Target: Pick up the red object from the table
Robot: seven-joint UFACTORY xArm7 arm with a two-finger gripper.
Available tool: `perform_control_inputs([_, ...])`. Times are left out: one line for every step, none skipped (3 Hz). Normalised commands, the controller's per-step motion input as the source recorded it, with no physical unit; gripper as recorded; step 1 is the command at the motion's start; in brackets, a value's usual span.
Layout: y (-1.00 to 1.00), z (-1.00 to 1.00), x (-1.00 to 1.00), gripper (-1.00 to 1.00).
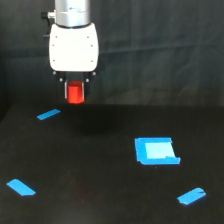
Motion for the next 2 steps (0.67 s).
perform_control_inputs([-0.04, 0.03, -0.1, -0.98])
perform_control_inputs([-0.03, 0.04, -0.07, -0.93])
